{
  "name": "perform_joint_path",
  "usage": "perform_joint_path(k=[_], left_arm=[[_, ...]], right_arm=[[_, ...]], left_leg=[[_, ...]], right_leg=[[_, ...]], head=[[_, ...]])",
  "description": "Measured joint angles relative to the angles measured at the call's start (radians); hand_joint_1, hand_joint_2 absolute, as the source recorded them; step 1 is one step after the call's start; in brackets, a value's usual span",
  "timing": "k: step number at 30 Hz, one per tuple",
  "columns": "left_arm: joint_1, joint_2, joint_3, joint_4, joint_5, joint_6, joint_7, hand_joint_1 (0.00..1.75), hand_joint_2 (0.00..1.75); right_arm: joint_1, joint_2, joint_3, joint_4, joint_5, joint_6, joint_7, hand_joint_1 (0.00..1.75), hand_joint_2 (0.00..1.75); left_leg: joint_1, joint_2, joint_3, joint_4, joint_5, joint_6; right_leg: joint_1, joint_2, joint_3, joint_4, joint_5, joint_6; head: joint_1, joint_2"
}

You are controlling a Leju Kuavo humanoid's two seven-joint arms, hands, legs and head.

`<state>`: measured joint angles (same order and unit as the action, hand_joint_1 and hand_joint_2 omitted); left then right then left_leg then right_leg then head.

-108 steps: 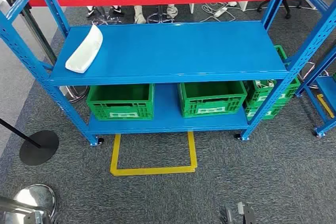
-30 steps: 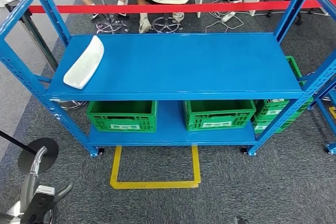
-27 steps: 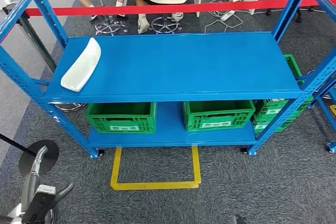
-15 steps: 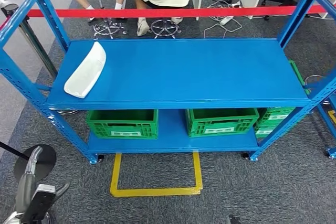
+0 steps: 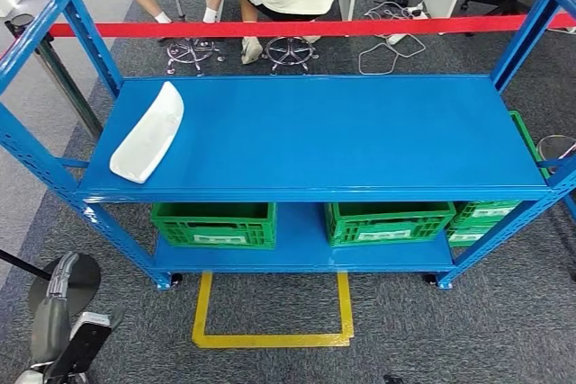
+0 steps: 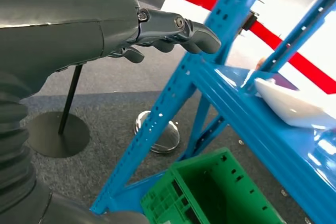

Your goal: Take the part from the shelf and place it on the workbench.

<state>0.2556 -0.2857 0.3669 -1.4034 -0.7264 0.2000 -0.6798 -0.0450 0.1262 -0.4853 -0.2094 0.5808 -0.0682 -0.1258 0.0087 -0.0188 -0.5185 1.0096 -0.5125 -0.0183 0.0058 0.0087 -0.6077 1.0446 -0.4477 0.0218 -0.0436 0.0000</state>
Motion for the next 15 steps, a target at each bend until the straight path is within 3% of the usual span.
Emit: perform_joint_path(k=[2, 3, 5, 6, 7, 8, 10, 11, 13, 15], left_arm=[[-0.002, -0.002, 0.001, -0.001, -0.008, 0.009, 0.000, 0.00, 1.75], [-0.002, -0.002, 0.001, -0.001, -0.013, 0.017, 0.000, 0.00, 1.75], [0.002, -0.003, -0.002, -0.006, -0.022, 0.042, 0.000, 0.00, 1.75], [0.006, -0.003, -0.003, -0.010, -0.025, 0.057, 0.000, 0.00, 1.75], [0.011, -0.004, -0.005, -0.016, -0.030, 0.072, 0.000, 0.00, 1.75], [0.015, -0.004, -0.006, -0.024, -0.034, 0.084, 0.000, 0.00, 1.75], [0.019, -0.004, -0.007, -0.038, -0.039, 0.097, 0.000, 0.00, 1.75], [0.019, -0.004, -0.007, -0.044, -0.040, 0.100, 0.000, 0.00, 1.75], [0.021, -0.005, -0.009, -0.052, -0.042, 0.102, 0.000, 0.00, 1.75], [0.023, -0.005, -0.008, -0.060, -0.045, 0.105, 0.000, 0.00, 1.75]], right_arm=[[0.001, 0.000, 0.001, 0.000, 0.011, -0.002, 0.006, 0.00, 1.75], [0.000, 0.001, 0.001, 0.000, 0.017, -0.003, 0.008, 0.00, 1.75], [-0.001, 0.001, 0.005, 0.000, 0.027, -0.003, 0.011, 0.00, 1.75], [0.000, 0.001, 0.007, 0.000, 0.032, -0.003, 0.013, 0.00, 1.75], [0.001, 0.001, 0.008, 0.000, 0.036, -0.003, 0.014, 0.00, 1.75], [0.003, 0.001, 0.010, 0.000, 0.040, -0.004, 0.014, 0.00, 1.75], [0.005, 0.003, 0.013, 0.000, 0.045, -0.004, 0.014, 0.00, 1.75], [0.005, 0.003, 0.015, 0.000, 0.046, -0.003, 0.014, 0.00, 1.75], [0.003, 0.003, 0.016, 0.000, 0.050, -0.003, 0.013, 0.00, 1.75], [0.002, 0.003, 0.018, 0.000, 0.057, -0.002, 0.012, 0.00, 1.75]], left_leg=[[0.001, 0.003, -0.013, 0.033, -0.021, -0.012], [0.001, 0.005, -0.039, 0.080, -0.043, -0.018], [0.003, 0.006, -0.119, 0.210, -0.088, -0.027], [0.004, 0.006, -0.153, 0.257, -0.094, -0.030], [0.005, 0.006, -0.171, 0.271, -0.078, -0.033], [0.006, 0.007, -0.170, 0.248, -0.044, -0.035], [0.012, 0.010, -0.128, 0.129, 0.043, -0.042], [0.014, 0.011, -0.104, 0.071, 0.068, -0.041], [0.017, 0.011, -0.082, 0.016, 0.074, -0.028], [0.016, 0.007, -0.080, 0.012, 0.068, -0.007]], right_leg=[[-0.005, -0.001, 0.013, -0.014, -0.001, -0.008], [-0.008, -0.002, 0.019, -0.019, -0.002, -0.012], [-0.009, -0.003, 0.026, -0.021, -0.007, -0.017], [-0.010, -0.003, 0.029, -0.021, -0.011, -0.018], [-0.012, -0.003, 0.034, -0.021, -0.015, -0.017], [-0.014, -0.002, 0.041, -0.021, -0.020, -0.014], [-0.016, 0.000, 0.054, -0.020, -0.032, -0.004], [-0.015, 0.001, 0.056, -0.017, -0.041, 0.002], [-0.009, 0.002, 0.055, -0.016, -0.054, 0.014], [-0.010, 0.001, 0.061, -0.020, -0.059, 0.023]], head=[[-0.003, 0.000], [-0.004, 0.000], [-0.006, 0.000], [-0.007, 0.000], [-0.007, 0.000], [-0.007, 0.000], [-0.008, 0.000], [-0.012, 0.000], [-0.012, 0.000], [-0.006, 0.000]])
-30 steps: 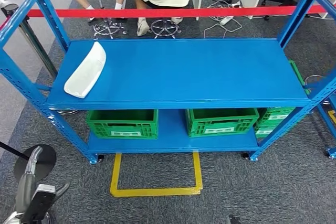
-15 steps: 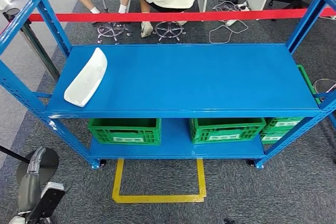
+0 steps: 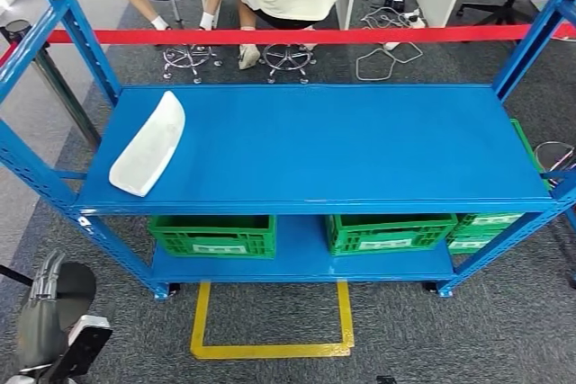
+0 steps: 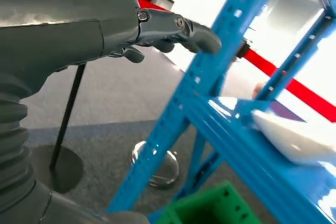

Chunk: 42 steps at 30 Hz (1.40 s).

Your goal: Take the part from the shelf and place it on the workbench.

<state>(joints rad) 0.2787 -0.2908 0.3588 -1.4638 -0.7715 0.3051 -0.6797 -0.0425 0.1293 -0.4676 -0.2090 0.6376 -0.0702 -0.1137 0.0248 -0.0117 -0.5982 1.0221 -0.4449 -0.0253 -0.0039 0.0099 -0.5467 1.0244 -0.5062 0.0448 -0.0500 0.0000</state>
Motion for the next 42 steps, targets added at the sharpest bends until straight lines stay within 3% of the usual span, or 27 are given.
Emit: perform_joint_path(k=[2, 3, 5, 6, 7, 8, 10, 12, 17, 19, 21, 22, 23, 25, 27, 29, 32, 33, 35, 36, 37, 38, 39, 40, 42], left_arm=[[0.000, 0.001, 0.004, -0.011, -0.003, 0.000, 0.001, 0.00, 1.75], [-0.001, 0.002, 0.006, -0.017, -0.006, -0.001, 0.003, 0.00, 1.75], [-0.002, 0.003, 0.014, -0.026, -0.011, -0.005, 0.006, 0.00, 1.75], [-0.003, 0.004, 0.020, -0.029, -0.013, -0.007, 0.007, 0.00, 1.75], [-0.004, 0.006, 0.025, -0.032, -0.014, -0.008, 0.008, 0.00, 1.75], [-0.004, 0.007, 0.030, -0.034, -0.014, -0.009, 0.009, 0.00, 1.75], [-0.004, 0.008, 0.035, -0.039, -0.014, -0.010, 0.010, 0.00, 1.75], [-0.006, 0.009, 0.038, -0.043, -0.014, -0.011, 0.011, 0.00, 1.75], [-0.012, 0.013, 0.047, -0.052, -0.017, -0.014, 0.016, 0.00, 1.75], [-0.018, 0.021, 0.054, -0.055, -0.027, -0.017, 0.020, 0.00, 1.75], [-0.020, 0.030, 0.060, -0.057, -0.046, -0.019, 0.024, 0.00, 1.75], [-0.021, 0.034, 0.061, -0.057, -0.056, -0.019, 0.027, 0.00, 1.75], [-0.021, 0.037, 0.061, -0.059, -0.067, -0.019, 0.029, 0.00, 1.75], [-0.025, 0.043, 0.061, -0.063, -0.081, -0.018, 0.036, 0.00, 1.75], [-0.032, 0.047, 0.060, -0.066, -0.090, -0.018, 0.043, 0.00, 1.75], [-0.039, 0.050, 0.060, -0.067, -0.096, -0.016, 0.051, 0.00, 1.75], [-0.045, 0.055, 0.059, -0.067, -0.104, -0.015, 0.065, 0.00, 1.75], [-0.048, 0.056, 0.058, -0.067, -0.107, -0.014, 0.069, 0.00, 1.75], [-0.054, 0.060, 0.056, -0.067, -0.115, -0.015, 0.083, 0.00, 1.75], [-0.056, 0.062, 0.055, -0.067, -0.118, -0.015, 0.089, 0.00, 1.75], [-0.057, 0.064, 0.052, -0.067, -0.120, -0.015, 0.095, 0.00, 1.75], [-0.057, 0.065, 0.050, -0.067, -0.122, -0.016, 0.098, 0.00, 1.75], [-0.057, 0.066, 0.048, -0.067, -0.122, -0.016, 0.100, 0.00, 1.75], [-0.058, 0.066, 0.047, -0.067, -0.123, -0.016, 0.102, 0.00, 1.75], [-0.059, 0.067, 0.042, -0.067, -0.124, -0.016, 0.108, 0.00, 1.75]], right_arm=[[0.000, 0.000, 0.003, 0.000, 0.008, 0.003, -0.003, 0.00, 1.75], [0.000, 0.000, 0.005, 0.000, 0.012, 0.005, -0.005, 0.00, 1.75], [0.001, 0.000, 0.006, 0.000, 0.018, 0.008, -0.007, 0.00, 1.75], [0.002, 0.000, 0.006, 0.000, 0.021, 0.009, -0.007, 0.00, 1.75], [0.004, 0.000, 0.006, 0.000, 0.022, 0.009, -0.007, 0.00, 1.75], [0.005, 0.000, 0.006, 0.000, 0.023, 0.009, -0.007, 0.00, 1.75], [0.006, 0.000, 0.006, 0.000, 0.024, 0.010, -0.008, 0.00, 1.75], [0.004, 0.000, 0.007, 0.000, 0.024, 0.010, -0.008, 0.00, 1.75], [0.005, 0.000, 0.007, 0.000, 0.032, 0.010, -0.009, 0.00, 1.75], [0.003, 0.000, 0.007, 0.000, 0.037, 0.012, -0.010, 0.00, 1.75], [0.002, 0.000, 0.008, 0.000, 0.044, 0.014, -0.011, 0.00, 1.75], [0.002, 0.000, 0.009, 0.000, 0.047, 0.015, -0.012, 0.00, 1.75], [0.003, 0.000, 0.010, 0.000, 0.051, 0.016, -0.013, 0.00, 1.75], [0.004, 0.000, 0.014, 0.000, 0.056, 0.018, -0.013, 0.00, 1.75], [0.001, 0.000, 0.017, 0.000, 0.060, 0.020, -0.014, 0.00, 1.75], [-0.001, 0.000, 0.020, 0.000, 0.065, 0.021, -0.015, 0.00, 1.75], [-0.003, 0.000, 0.024, 0.000, 0.074, 0.022, -0.016, 0.00, 1.75], [-0.003, 0.000, 0.025, 0.000, 0.076, 0.023, -0.016, 0.00, 1.75], [-0.003, 0.000, 0.026, 0.000, 0.079, 0.024, -0.017, 0.00, 1.75], [-0.003, 0.000, 0.026, 0.001, 0.080, 0.024, -0.017, 0.00, 1.75], [-0.002, 0.000, 0.026, 0.001, 0.082, 0.025, -0.017, 0.00, 1.75], [-0.001, 0.000, 0.026, 0.001, 0.083, 0.025, -0.017, 0.00, 1.75], [-0.001, 0.000, 0.026, 0.001, 0.084, 0.025, -0.017, 0.00, 1.75], [-0.001, 0.000, 0.026, 0.001, 0.085, 0.025, -0.017, 0.00, 1.75], [-0.003, 0.000, 0.026, 0.002, 0.086, 0.026, -0.018, 0.00, 1.75]], left_leg=[[0.001, 0.000, 0.006, -0.002, -0.003, 0.015], [0.001, 0.000, 0.010, -0.003, -0.005, 0.021], [-0.002, 0.000, 0.017, -0.002, -0.012, 0.029], [-0.003, 0.000, 0.021, -0.002, -0.017, 0.032], [-0.005, -0.001, 0.027, -0.002, -0.022, 0.033], [-0.007, -0.002, 0.035, -0.002, -0.027, 0.032], [-0.009, -0.005, 0.053, -0.002, -0.040, 0.028], [-0.012, -0.007, 0.064, -0.002, -0.052, 0.019], [-0.009, -0.003, 0.064, 0.011, -0.073, -0.009], [-0.009, 0.000, 0.013, 0.107, -0.118, -0.017], [-0.009, 0.000, -0.063, 0.228, -0.155, -0.022], [-0.008, 0.000, -0.087, 0.255, -0.149, -0.023], [-0.008, 0.000, -0.093, 0.245, -0.122, -0.024], [-0.007, 0.001, -0.056, 0.138, -0.035, -0.025], [-0.007, 0.001, -0.009, 0.027, 0.010, -0.020], [-0.009, -0.001, 0.007, -0.006, 0.004, -0.005], [-0.006, -0.001, 0.013, -0.008, 0.000, 0.017], [-0.004, -0.001, 0.016, -0.009, -0.002, 0.023], [-0.005, 0.000, 0.022, -0.009, -0.008, 0.031], [-0.005, 0.000, 0.026, -0.009, -0.012, 0.033], [-0.006, -0.001, 0.030, -0.008, -0.016, 0.033], [-0.006, -0.001, 0.037, -0.008, -0.021, 0.033], [-0.006, -0.002, 0.046, -0.008, -0.027, 0.031], [-0.006, -0.003, 0.055, -0.009, -0.034, 0.029], [-0.010, -0.004, 0.068, -0.007, -0.047, 0.019]], right_leg=[[-0.003, -0.002, -0.011, 0.034, -0.020, 0.010], [-0.003, -0.003, -0.033, 0.081, -0.044, 0.013], [-0.003, -0.003, -0.107, 0.218, -0.100, 0.015], [-0.003, -0.003, -0.142, 0.271, -0.112, 0.015], [-0.003, -0.003, -0.161, 0.292, -0.104, 0.013], [-0.003, -0.003, -0.161, 0.271, -0.075, 0.010], [0.000, -0.003, -0.116, 0.145, 0.011, 0.000], [0.003, -0.002, -0.070, 0.046, 0.055, -0.008], [0.003, -0.001, -0.048, 0.012, 0.055, -0.030], [0.001, -0.003, -0.039, 0.004, 0.053, -0.040], [0.001, -0.003, -0.033, 0.004, 0.047, -0.045], [0.001, -0.003, -0.029, 0.004, 0.043, -0.045], [0.000, -0.002, -0.023, 0.004, 0.039, -0.044], [-0.002, -0.001, -0.008, 0.004, 0.028, -0.038], [0.001, 0.001, -0.003, 0.008, 0.014, -0.027], [0.005, 0.002, -0.003, 0.006, 0.004, -0.017], [0.003, 0.000, -0.005, 0.025, -0.014, -0.003], [0.002, -0.001, -0.023, 0.064, -0.034, 0.001], [0.001, -0.002, -0.093, 0.194, -0.091, 0.007], [0.001, -0.002, -0.131, 0.254, -0.108, 0.009], [0.001, -0.002, -0.157, 0.287, -0.106, 0.008], [0.001, -0.002, -0.164, 0.282, -0.084, 0.007], [0.002, -0.002, -0.152, 0.238, -0.045, 0.004], [0.002, -0.002, -0.127, 0.170, 0.002, 0.000], [0.004, -0.002, -0.077, 0.057, 0.057, -0.007]], head=[[0.004, 0.000], [0.006, 0.000], [0.010, 0.000], [0.010, 0.000], [0.010, 0.000], [0.010, 0.000], [0.010, 0.000], [0.011, 0.000], [0.009, 0.000], [0.007, 0.000], [0.006, 0.000], [0.006, 0.000], [0.006, 0.000], [0.006, 0.000], [0.004, 0.000], [0.005, 0.000], [0.009, 0.000], [0.011, 0.000], [0.015, 0.000], [0.015, 0.000], [0.015, 0.000], [0.015, 0.000], [0.015, 0.000], [0.015, 0.000], [0.016, 0.000]])
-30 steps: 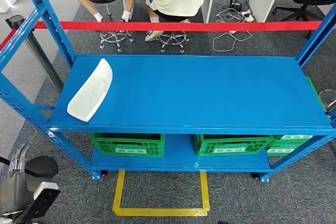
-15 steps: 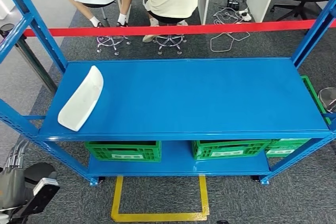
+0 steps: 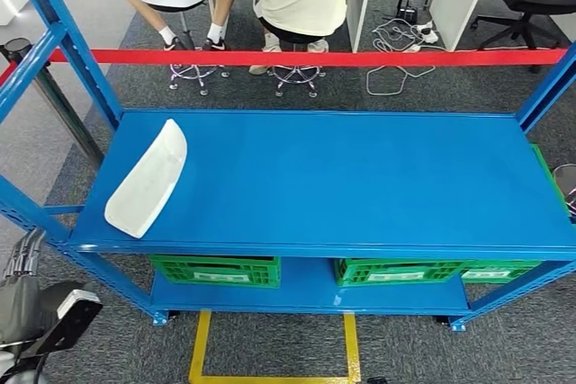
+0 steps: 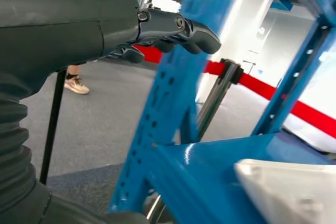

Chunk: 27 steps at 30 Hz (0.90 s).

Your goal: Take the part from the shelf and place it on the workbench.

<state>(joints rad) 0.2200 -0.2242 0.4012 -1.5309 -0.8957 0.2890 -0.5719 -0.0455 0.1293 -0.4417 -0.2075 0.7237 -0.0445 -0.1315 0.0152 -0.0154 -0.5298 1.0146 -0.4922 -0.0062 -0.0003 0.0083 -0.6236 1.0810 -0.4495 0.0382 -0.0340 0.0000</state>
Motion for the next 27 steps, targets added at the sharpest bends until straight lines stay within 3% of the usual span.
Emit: perform_joint_path(k=[1, 5, 7, 9, 10, 11, 12, 14, 15, 17, 20, 22, 24, 25, 26, 27], left_arm=[[-0.001, 0.002, -0.004, 0.000, -0.002, 0.000, 0.004, 0.00, 1.75], [-0.002, 0.011, -0.034, -0.002, -0.008, 0.001, 0.025, 0.00, 1.75], [-0.003, 0.018, -0.054, -0.004, -0.008, 0.002, 0.036, 0.00, 1.75], [-0.002, 0.026, -0.073, -0.005, -0.008, 0.004, 0.049, 0.00, 1.75], [0.000, 0.030, -0.082, -0.005, -0.008, 0.004, 0.056, 0.00, 1.75], [0.002, 0.034, -0.091, -0.005, -0.006, 0.004, 0.063, 0.00, 1.75], [0.002, 0.039, -0.100, -0.005, -0.005, 0.003, 0.069, 0.00, 1.75], [0.001, 0.048, -0.114, -0.005, -0.002, 0.001, 0.077, 0.00, 1.75], [0.000, 0.051, -0.120, -0.005, 0.000, 0.000, 0.079, 0.00, 1.75], [-0.001, 0.056, -0.131, -0.004, 0.003, -0.005, 0.084, 0.00, 1.75], [-0.002, 0.060, -0.141, -0.004, 0.001, -0.019, 0.104, 0.00, 1.75], [-0.007, 0.061, -0.148, -0.003, -0.006, -0.027, 0.121, 0.00, 1.75], [-0.013, 0.062, -0.157, 0.000, -0.016, -0.033, 0.136, 0.00, 1.75], [-0.015, 0.062, -0.161, 0.002, -0.021, -0.035, 0.142, 0.00, 1.75], [-0.017, 0.063, -0.167, 0.004, -0.026, -0.038, 0.147, 0.00, 1.75], [-0.020, 0.063, -0.173, 0.007, -0.031, -0.042, 0.153, 0.00, 1.75]], right_arm=[[-0.001, 0.000, 0.000, 0.000, 0.001, 0.000, 0.000, 0.00, 1.75], [-0.001, 0.000, 0.000, 0.001, 0.010, 0.003, -0.005, 0.00, 1.75], [-0.002, 0.000, 0.000, 0.002, 0.016, 0.004, -0.008, 0.00, 1.75], [-0.004, 0.000, 0.000, 0.002, 0.022, 0.006, -0.010, 0.00, 1.75], [-0.003, 0.000, 0.000, 0.002, 0.026, 0.006, -0.010, 0.00, 1.75], [-0.002, 0.000, 0.000, 0.002, 0.030, 0.007, -0.011, 0.00, 1.75], [-0.002, 0.000, 0.000, 0.002, 0.034, 0.007, -0.012, 0.00, 1.75], [-0.002, 0.000, 0.000, 0.002, 0.040, 0.008, -0.014, 0.00, 1.75], [-0.002, 0.000, 0.000, 0.002, 0.042, 0.009, -0.015, 0.00, 1.75], [-0.003, 0.000, 0.000, 0.002, 0.044, 0.010, -0.016, 0.00, 1.75], [-0.004, 0.000, 0.000, 0.002, 0.049, 0.012, -0.017, 0.00, 1.75], [-0.005, 0.000, 0.000, 0.002, 0.054, 0.014, -0.019, 0.00, 1.75], [-0.005, 0.000, 0.000, 0.002, 0.058, 0.016, -0.020, 0.00, 1.75], [-0.004, 0.000, 0.000, 0.002, 0.060, 0.017, -0.021, 0.00, 1.75], [-0.003, 0.000, 0.000, 0.002, 0.062, 0.018, -0.022, 0.00, 1.75], [-0.004, 0.000, 0.000, 0.002, 0.064, 0.018, -0.024, 0.00, 1.75]], left_leg=[[-0.001, 0.000, 0.003, 0.000, -0.004, -0.005], [0.002, 0.001, 0.003, 0.006, -0.017, -0.028], [0.002, 0.004, -0.040, 0.090, -0.057, -0.037], [0.002, 0.005, -0.117, 0.217, -0.102, -0.042], [0.002, 0.005, -0.147, 0.256, -0.104, -0.043], [0.002, 0.005, -0.159, 0.260, -0.085, -0.043], [0.002, 0.005, -0.153, 0.229, -0.049, -0.043], [0.002, 0.007, -0.105, 0.106, 0.033, -0.041], [0.002, 0.008, -0.082, 0.053, 0.053, -0.037], [0.001, 0.009, -0.062, 0.006, 0.056, -0.025], [0.003, 0.006, -0.055, -0.002, 0.051, -0.004], [0.006, 0.006, -0.050, -0.005, 0.049, 0.006], [0.005, 0.007, -0.047, -0.004, 0.046, 0.012], [0.004, 0.006, -0.045, -0.004, 0.044, 0.013], [0.004, 0.006, -0.043, -0.004, 0.041, 0.013], [0.004, 0.005, -0.038, -0.004, 0.039, 0.012]], right_leg=[[0.001, 0.001, 0.012, -0.024, 0.007, -0.003], [0.002, 0.002, 0.023, -0.040, 0.003, -0.023], [-0.001, 0.000, 0.032, -0.048, 0.002, -0.034], [-0.001, 0.000, 0.037, -0.049, -0.004, -0.040], [-0.001, 0.000, 0.040, -0.049, -0.007, -0.041], [-0.001, 0.000, 0.045, -0.049, -0.011, -0.041], [-0.002, 0.001, 0.051, -0.049, -0.015, -0.040], [0.000, 0.003, 0.062, -0.048, -0.024, -0.033], [0.002, 0.004, 0.065, -0.046, -0.030, -0.028], [0.007, 0.005, 0.063, -0.047, -0.037, -0.018], [0.006, 0.002, 0.063, -0.041, -0.048, -0.001], [0.004, 0.000, 0.026, 0.041, -0.093, 0.008], [0.002, 0.000, -0.048, 0.176, -0.150, 0.014], [0.001, 0.000, -0.076, 0.221, -0.159, 0.015], [0.000, 0.000, -0.088, 0.229, -0.147, 0.015], [0.000, 0.000, -0.080, 0.199, -0.116, 0.014]], head=[[0.000, 0.000], [-0.003, 0.000], [-0.007, 0.000], [-0.009, 0.000], [-0.009, 0.000], [-0.009, 0.000], [-0.009, 0.000], [-0.010, 0.000], [-0.010, 0.000], [-0.009, 0.000], [-0.006, 0.000], [-0.002, 0.000], [0.001, 0.000], [0.001, 0.000], [0.001, 0.000], [0.001, 0.000]])
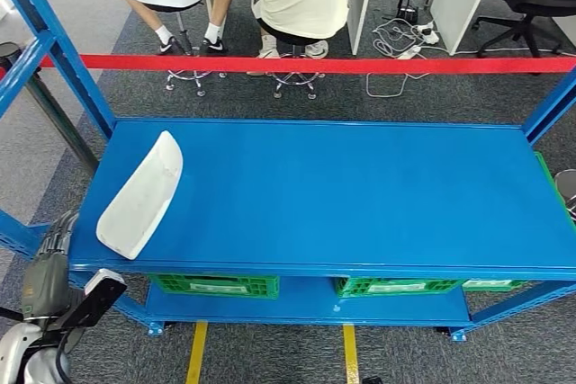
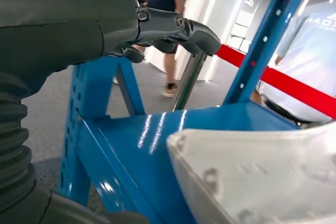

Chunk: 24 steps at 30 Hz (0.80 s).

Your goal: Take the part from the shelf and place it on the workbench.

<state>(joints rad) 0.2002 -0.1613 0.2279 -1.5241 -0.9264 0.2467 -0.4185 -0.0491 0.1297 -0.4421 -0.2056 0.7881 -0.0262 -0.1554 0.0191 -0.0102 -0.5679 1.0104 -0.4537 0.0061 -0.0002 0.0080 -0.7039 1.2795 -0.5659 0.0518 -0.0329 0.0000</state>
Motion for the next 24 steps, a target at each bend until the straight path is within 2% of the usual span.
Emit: perform_joint_path(k=[2, 3, 4, 5, 9, 13, 17, 24], left_arm=[[-0.006, 0.003, -0.018, 0.005, -0.005, -0.017, 0.017, 0.00, 1.75], [-0.008, 0.006, -0.029, 0.008, -0.004, -0.028, 0.026, 0.00, 1.75], [-0.010, 0.011, -0.040, 0.010, 0.000, -0.040, 0.035, 0.00, 1.75], [-0.011, 0.016, -0.050, 0.014, 0.005, -0.050, 0.041, 0.00, 1.75], [-0.011, 0.035, -0.082, 0.032, 0.020, -0.065, 0.051, 0.00, 1.75], [-0.012, 0.047, -0.096, 0.044, 0.024, -0.066, 0.051, 0.00, 1.75], [-0.012, 0.053, -0.104, 0.053, 0.025, -0.068, 0.052, 0.00, 1.75], [-0.016, 0.066, -0.113, 0.072, 0.025, -0.082, 0.070, 0.00, 1.75]], right_arm=[[-0.001, 0.000, 0.000, 0.000, 0.006, 0.002, -0.004, 0.00, 1.75], [-0.003, 0.000, 0.000, 0.000, 0.010, 0.003, -0.005, 0.00, 1.75], [-0.004, 0.000, 0.000, 0.001, 0.014, 0.004, -0.006, 0.00, 1.75], [-0.004, 0.000, 0.000, 0.001, 0.018, 0.005, -0.007, 0.00, 1.75], [-0.003, 0.000, -0.001, 0.001, 0.030, 0.006, -0.008, 0.00, 1.75], [-0.003, 0.000, -0.001, 0.001, 0.032, 0.006, -0.008, 0.00, 1.75], [-0.004, 0.000, -0.001, 0.001, 0.032, 0.006, -0.008, 0.00, 1.75], [-0.004, 0.000, -0.001, 0.001, 0.048, 0.012, -0.008, 0.00, 1.75]], left_leg=[[0.000, -0.001, 0.011, 0.000, -0.008, -0.006], [-0.002, -0.002, 0.016, 0.001, -0.012, -0.011], [-0.004, -0.002, 0.018, 0.002, -0.014, -0.015], [-0.006, -0.003, 0.019, 0.002, -0.017, -0.016], [-0.007, -0.002, 0.021, -0.006, -0.014, -0.006], [-0.007, -0.002, 0.026, -0.019, -0.009, -0.020], [-0.007, -0.002, 0.026, -0.022, -0.007, -0.030], [-0.007, -0.002, 0.026, -0.022, -0.005, -0.033]], right_leg=[[0.000, 0.000, 0.055, -0.133, 0.079, -0.005], [0.000, 0.000, 0.082, -0.190, 0.104, -0.009], [0.001, 0.001, 0.099, -0.225, 0.117, -0.012], [0.001, 0.002, 0.106, -0.237, 0.119, -0.014], [0.001, 0.006, 0.106, -0.240, 0.122, -0.017], [0.002, 0.005, 0.105, -0.239, 0.120, -0.026], [0.003, 0.005, 0.104, -0.239, 0.120, -0.030], [0.003, 0.005, 0.106, -0.242, 0.123, -0.032]], head=[[0.001, 0.000], [0.001, 0.000], [0.000, 0.000], [0.000, 0.000], [-0.001, 0.000], [-0.001, 0.000], [-0.001, 0.000], [0.000, 0.000]])
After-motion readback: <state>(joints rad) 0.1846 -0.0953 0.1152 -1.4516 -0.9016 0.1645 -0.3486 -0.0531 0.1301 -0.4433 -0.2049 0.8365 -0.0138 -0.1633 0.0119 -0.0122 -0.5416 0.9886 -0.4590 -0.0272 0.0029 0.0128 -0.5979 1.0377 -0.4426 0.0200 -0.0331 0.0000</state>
